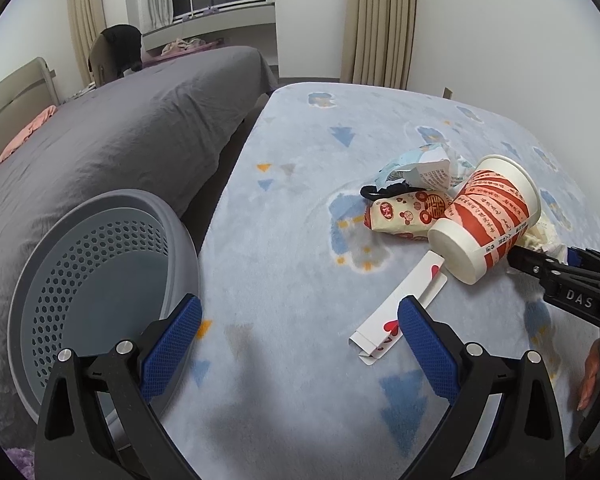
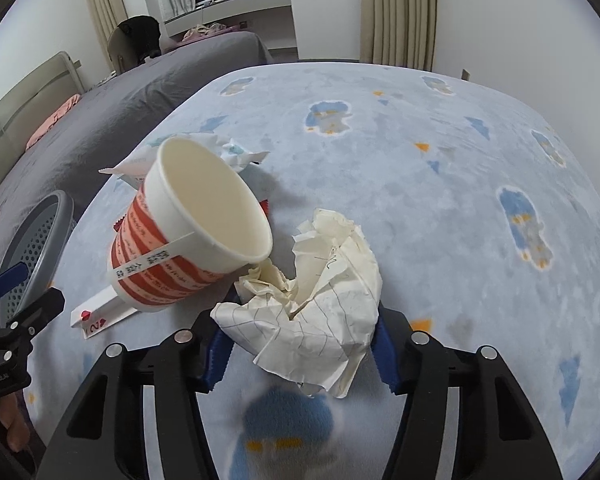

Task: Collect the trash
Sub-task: 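Close the right tool on the crumpled tissues while the left tool grasps the white paper strip, then carry the tissues and paper strip over the basket and open both tools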

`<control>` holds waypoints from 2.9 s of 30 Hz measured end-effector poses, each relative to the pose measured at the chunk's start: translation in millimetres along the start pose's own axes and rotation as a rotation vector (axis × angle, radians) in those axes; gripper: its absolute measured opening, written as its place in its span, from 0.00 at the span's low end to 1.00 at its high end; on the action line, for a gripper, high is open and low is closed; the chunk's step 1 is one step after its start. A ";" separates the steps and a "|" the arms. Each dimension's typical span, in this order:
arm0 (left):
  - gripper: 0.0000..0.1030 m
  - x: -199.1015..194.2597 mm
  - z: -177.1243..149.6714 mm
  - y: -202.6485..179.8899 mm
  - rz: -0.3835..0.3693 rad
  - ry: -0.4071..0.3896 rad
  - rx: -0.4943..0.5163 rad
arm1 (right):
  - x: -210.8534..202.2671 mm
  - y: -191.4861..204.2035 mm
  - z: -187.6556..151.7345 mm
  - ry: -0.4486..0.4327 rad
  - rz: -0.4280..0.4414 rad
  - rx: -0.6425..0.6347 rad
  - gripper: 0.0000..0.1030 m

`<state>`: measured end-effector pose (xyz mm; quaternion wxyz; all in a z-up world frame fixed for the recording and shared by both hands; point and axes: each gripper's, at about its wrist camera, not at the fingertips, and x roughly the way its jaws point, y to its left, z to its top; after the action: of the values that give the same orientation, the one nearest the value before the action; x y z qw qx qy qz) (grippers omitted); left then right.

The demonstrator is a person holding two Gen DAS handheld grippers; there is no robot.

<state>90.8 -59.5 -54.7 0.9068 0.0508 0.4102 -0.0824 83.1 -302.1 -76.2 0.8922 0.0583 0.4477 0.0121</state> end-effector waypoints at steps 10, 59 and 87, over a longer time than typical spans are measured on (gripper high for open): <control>0.94 -10.1 -4.2 -8.6 -0.021 -0.015 0.024 | -42.0 -26.9 -27.2 -0.028 -0.045 0.114 0.55; 0.17 11.0 -2.6 -43.6 -0.136 0.060 0.126 | -86.6 -43.2 -63.7 -0.085 0.119 0.215 0.55; 0.17 -80.0 -2.2 114.5 0.037 -0.136 -0.135 | -108.2 126.4 -24.8 -0.109 0.245 -0.039 0.55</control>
<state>59.1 61.9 6.9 0.9354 -0.0087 0.3511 -0.0411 2.3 -182.2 10.0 0.9081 0.0958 0.3876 0.1266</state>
